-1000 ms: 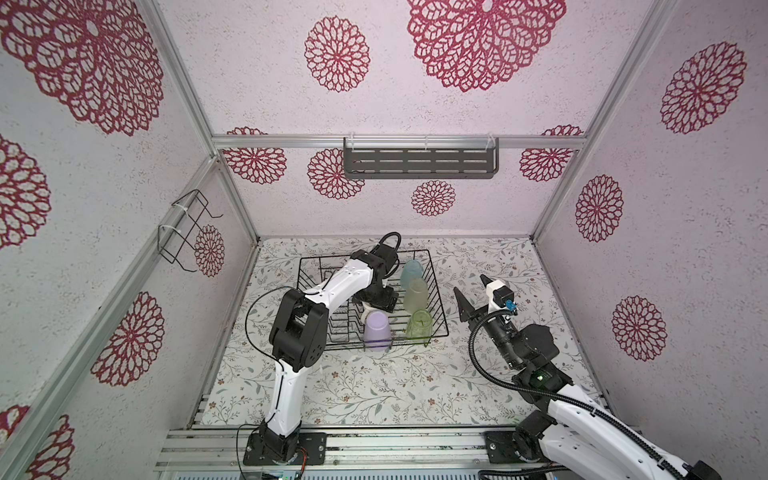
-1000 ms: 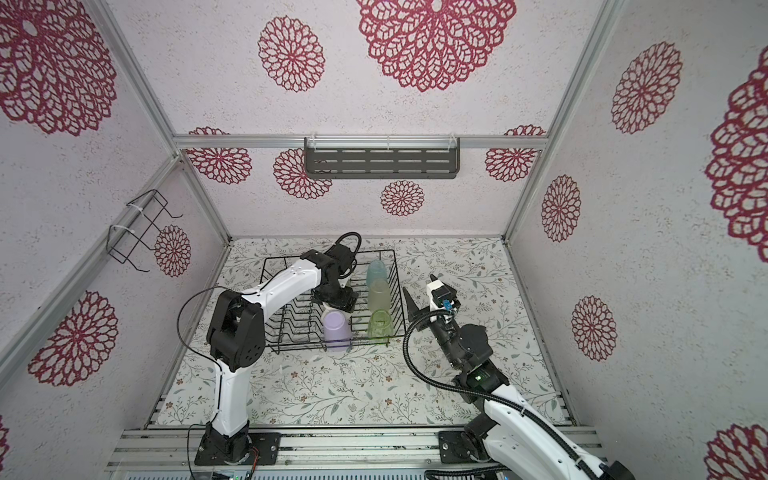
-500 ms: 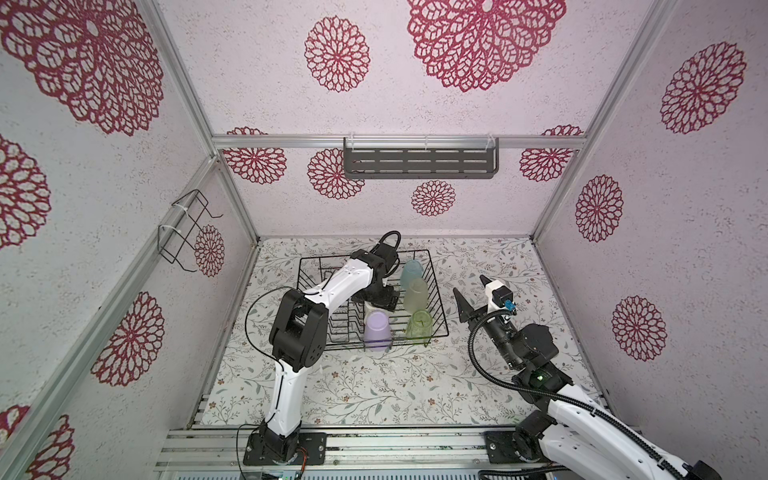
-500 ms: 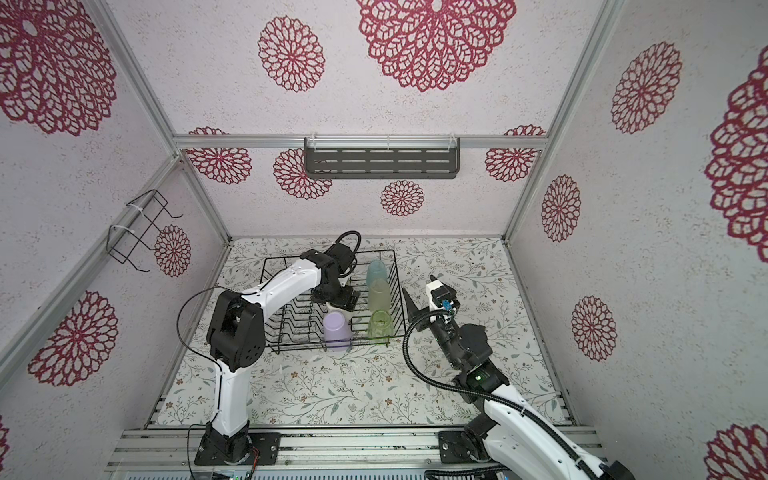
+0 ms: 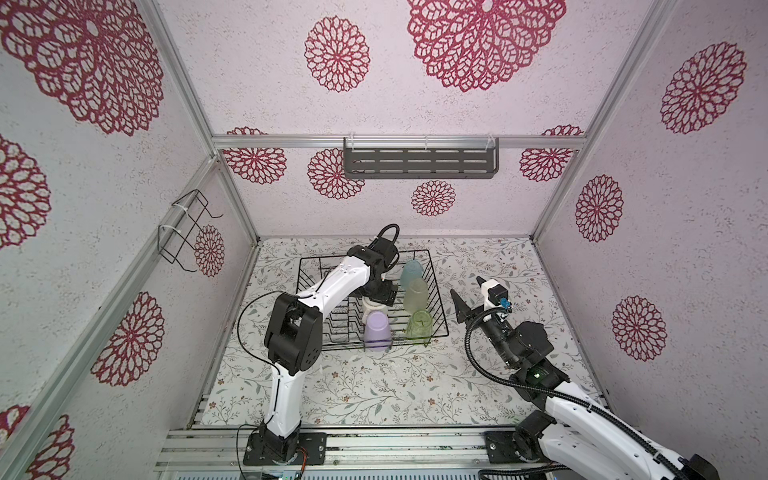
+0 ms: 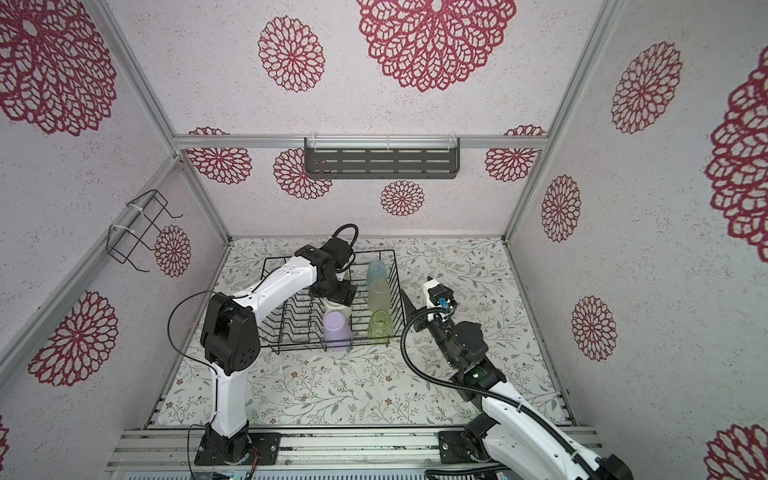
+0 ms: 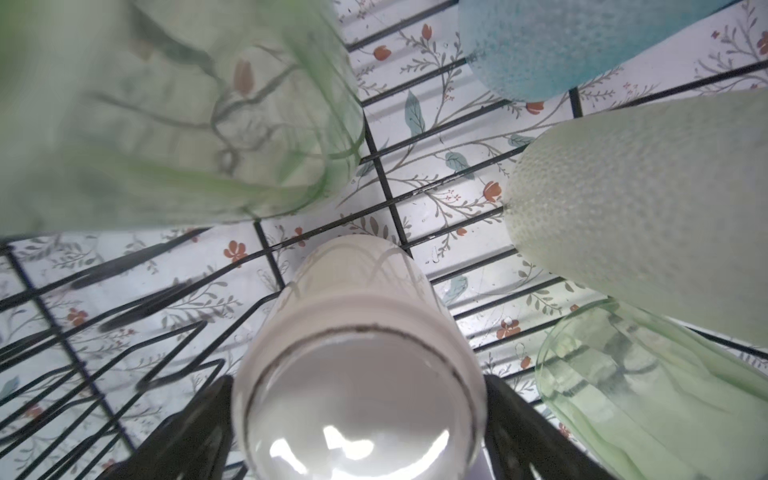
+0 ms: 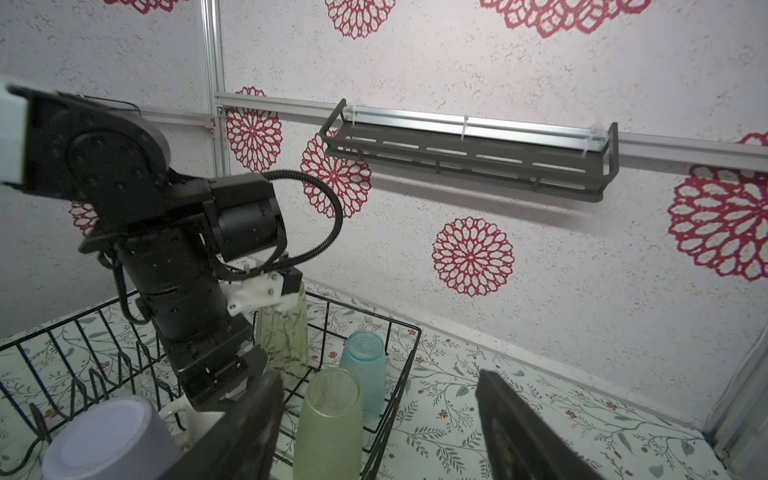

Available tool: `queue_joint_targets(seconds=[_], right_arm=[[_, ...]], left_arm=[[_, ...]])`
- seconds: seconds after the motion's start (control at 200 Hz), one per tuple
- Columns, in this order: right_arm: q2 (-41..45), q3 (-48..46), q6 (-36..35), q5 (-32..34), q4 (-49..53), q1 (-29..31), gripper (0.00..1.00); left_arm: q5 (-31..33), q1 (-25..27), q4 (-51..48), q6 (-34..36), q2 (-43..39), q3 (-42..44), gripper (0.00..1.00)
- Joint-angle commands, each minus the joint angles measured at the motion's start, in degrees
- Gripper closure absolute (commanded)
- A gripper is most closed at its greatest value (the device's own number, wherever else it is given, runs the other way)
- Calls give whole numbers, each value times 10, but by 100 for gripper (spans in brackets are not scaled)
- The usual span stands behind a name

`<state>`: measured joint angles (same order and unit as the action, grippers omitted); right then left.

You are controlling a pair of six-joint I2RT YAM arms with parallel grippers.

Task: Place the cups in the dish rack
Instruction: 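Open and lift the left gripper off the mug while the right moves over the rack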

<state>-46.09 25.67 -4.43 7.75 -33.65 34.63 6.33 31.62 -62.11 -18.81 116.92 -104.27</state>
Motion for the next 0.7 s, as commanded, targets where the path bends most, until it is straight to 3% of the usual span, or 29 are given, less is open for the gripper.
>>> queue_joint_targets(seconds=[0.0, 0.295, 0.45, 0.696], right_arm=[[-12, 23, 30, 2, 14, -3, 24], [-56, 58, 51, 24, 70, -3, 24], [-101, 120, 119, 67, 165, -3, 24], [-214, 273, 183, -14, 363, -13, 28]], left_arm=[[45, 1, -9, -6, -73, -8, 7], [7, 1, -10, -29, -162, 8, 7], [11, -2, 15, -53, -232, 44, 7], [78, -64, 59, -113, -375, 168, 5]])
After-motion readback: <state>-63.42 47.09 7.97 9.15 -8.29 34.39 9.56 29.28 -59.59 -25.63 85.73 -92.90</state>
